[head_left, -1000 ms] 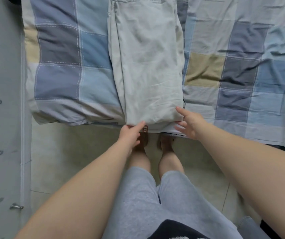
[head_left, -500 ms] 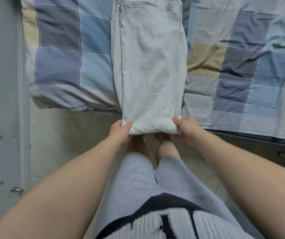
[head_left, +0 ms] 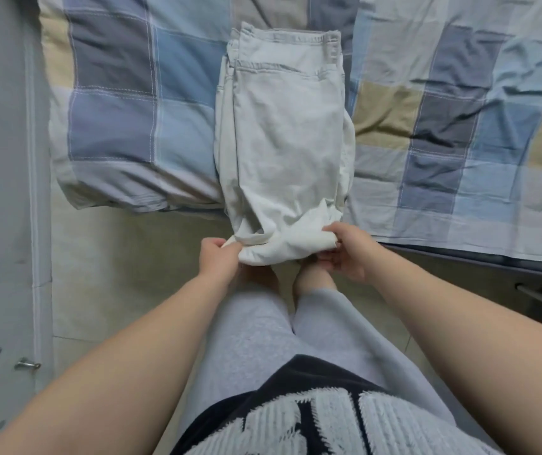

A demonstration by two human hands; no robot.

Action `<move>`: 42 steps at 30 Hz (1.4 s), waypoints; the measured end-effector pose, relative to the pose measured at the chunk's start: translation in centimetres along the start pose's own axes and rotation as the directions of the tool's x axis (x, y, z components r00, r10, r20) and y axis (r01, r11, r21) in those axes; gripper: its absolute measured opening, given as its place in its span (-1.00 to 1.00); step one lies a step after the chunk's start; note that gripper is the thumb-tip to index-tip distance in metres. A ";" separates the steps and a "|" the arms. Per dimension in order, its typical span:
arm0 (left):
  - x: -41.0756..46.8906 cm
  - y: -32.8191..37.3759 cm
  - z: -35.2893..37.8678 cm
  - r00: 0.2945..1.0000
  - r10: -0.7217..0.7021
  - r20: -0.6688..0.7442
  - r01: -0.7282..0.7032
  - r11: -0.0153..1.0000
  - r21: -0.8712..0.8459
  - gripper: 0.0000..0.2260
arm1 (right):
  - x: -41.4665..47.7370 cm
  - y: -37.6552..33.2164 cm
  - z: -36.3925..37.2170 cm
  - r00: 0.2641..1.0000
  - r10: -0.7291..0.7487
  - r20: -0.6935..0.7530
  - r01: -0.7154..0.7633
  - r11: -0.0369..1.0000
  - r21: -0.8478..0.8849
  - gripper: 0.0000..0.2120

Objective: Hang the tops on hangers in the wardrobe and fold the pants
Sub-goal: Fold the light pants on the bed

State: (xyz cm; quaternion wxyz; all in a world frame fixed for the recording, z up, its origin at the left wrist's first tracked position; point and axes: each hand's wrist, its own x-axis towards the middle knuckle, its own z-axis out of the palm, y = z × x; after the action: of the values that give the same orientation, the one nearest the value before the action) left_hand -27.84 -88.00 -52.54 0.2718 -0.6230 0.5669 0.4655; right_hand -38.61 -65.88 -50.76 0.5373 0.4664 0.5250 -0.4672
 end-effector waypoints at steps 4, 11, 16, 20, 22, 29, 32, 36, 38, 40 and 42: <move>1.3 7.7 -0.3 0.996 0.074 -0.047 -0.083 0.970 -0.227 -0.81 | -0.4 -6.5 2.4 1.000 -0.030 0.006 0.029 0.994 0.104 -0.84; 1.4 22.3 0.5 0.985 0.172 -0.031 -0.170 0.901 -0.399 -0.87 | -1.6 -16.5 3.2 0.998 -0.065 0.012 0.055 0.919 0.390 -0.76; 0.8 29.5 1.5 0.941 0.334 -0.054 -0.325 0.848 -0.419 -0.91 | -1.7 -22.4 3.1 0.994 -0.111 0.000 0.097 0.866 0.491 -0.77; 2.0 32.9 2.6 0.874 0.477 -0.093 -0.480 0.818 -0.316 -0.91 | -0.7 -26.9 4.4 0.983 -0.181 -0.015 0.161 0.832 0.531 -0.76; 3.3 33.5 3.4 0.831 0.548 -0.090 -0.553 0.801 -0.229 -0.79 | 0.1 -28.3 5.1 0.973 -0.229 0.026 0.179 0.824 0.538 -0.74; 6.8 26.1 6.6 0.688 0.654 0.313 -0.579 0.235 0.781 -0.39 | 6.4 -23.6 4.8 0.798 -0.571 0.191 0.459 0.371 -0.807 -0.49; 8.3 22.9 6.9 0.708 0.601 0.370 -0.549 0.139 0.824 -0.39 | 8.4 -20.3 3.0 0.847 -0.499 0.183 0.309 0.183 -0.933 -0.30; 9.5 23.2 7.1 0.722 0.680 0.128 -0.467 0.342 0.815 -0.17 | 10.0 -19.9 1.3 0.776 -0.625 0.089 0.418 0.403 -0.814 -0.12; 9.9 24.0 7.0 0.835 0.543 -0.096 -0.353 0.660 0.663 0.00 | 10.5 -20.3 0.5 0.814 -0.580 0.035 0.472 0.624 -0.623 -0.10; 10.7 24.4 6.5 0.927 0.341 -0.155 -0.248 0.870 0.427 0.11 | 10.8 -20.5 -0.2 0.892 -0.451 0.027 0.424 0.815 -0.396 -0.23; 11.4 24.4 5.9 0.958 0.263 -0.115 -0.206 0.908 0.366 0.12 | 10.9 -20.8 -0.7 0.930 -0.361 0.062 0.363 0.884 -0.293 -0.49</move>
State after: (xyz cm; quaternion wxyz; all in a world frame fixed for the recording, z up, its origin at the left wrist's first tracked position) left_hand -53.72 -93.18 -60.50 0.2735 -0.5273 0.7316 0.3344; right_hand -59.24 -67.97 -61.91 0.5066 0.2720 0.6659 -0.4754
